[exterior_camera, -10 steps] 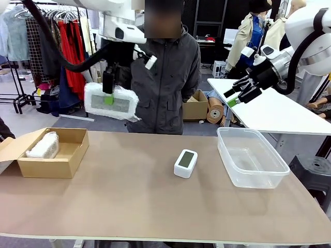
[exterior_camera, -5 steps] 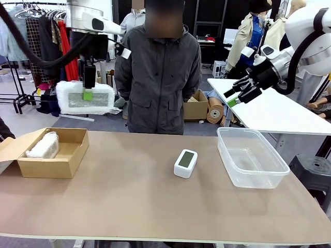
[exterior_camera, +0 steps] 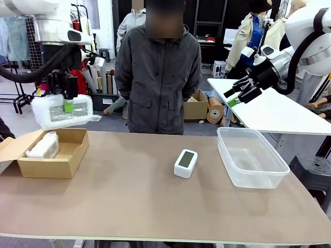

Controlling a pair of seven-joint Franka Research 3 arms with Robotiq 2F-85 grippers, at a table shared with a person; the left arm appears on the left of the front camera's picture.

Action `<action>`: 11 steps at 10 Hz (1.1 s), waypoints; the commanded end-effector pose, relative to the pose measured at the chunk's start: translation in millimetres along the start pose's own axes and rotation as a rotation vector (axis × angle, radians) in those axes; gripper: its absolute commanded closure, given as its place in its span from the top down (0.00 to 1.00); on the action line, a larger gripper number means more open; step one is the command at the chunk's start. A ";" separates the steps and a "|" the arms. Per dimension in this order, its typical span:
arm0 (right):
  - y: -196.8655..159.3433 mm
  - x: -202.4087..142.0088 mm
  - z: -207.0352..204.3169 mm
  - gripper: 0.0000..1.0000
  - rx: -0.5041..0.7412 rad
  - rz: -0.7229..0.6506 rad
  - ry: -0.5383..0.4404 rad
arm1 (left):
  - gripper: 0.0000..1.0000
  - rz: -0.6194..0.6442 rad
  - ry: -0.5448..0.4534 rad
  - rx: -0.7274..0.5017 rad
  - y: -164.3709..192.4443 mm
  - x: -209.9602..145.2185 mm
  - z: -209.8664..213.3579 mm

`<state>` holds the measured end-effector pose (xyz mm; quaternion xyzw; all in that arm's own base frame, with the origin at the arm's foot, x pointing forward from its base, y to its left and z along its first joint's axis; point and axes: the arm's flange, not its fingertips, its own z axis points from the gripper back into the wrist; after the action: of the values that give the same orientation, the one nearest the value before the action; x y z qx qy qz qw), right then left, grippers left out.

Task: Separate and place wrapped and unwrapped clocks.
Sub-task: If the picked Digital clock is wrapped, place it in the Package Box ; if not, place it in the Organizing box.

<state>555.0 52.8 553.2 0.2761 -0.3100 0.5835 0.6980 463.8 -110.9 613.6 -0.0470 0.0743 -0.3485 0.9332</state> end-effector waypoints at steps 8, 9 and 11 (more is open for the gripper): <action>-0.2 1.7 0.9 1.00 -0.006 0.004 0.000 | 0.00 0.041 -0.029 0.128 4.1 -12.0 -16.6; -0.2 1.7 0.9 1.00 -0.006 0.004 0.000 | 0.00 0.209 0.002 0.291 1.0 -6.0 -18.2; -0.2 1.7 0.9 1.00 -0.006 0.004 0.000 | 0.00 0.272 -0.004 0.315 5.9 18.5 -39.9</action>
<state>554.9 52.8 553.3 0.2761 -0.3101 0.5835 0.6980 468.0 -113.2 586.7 0.0901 0.0203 -0.2568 0.9620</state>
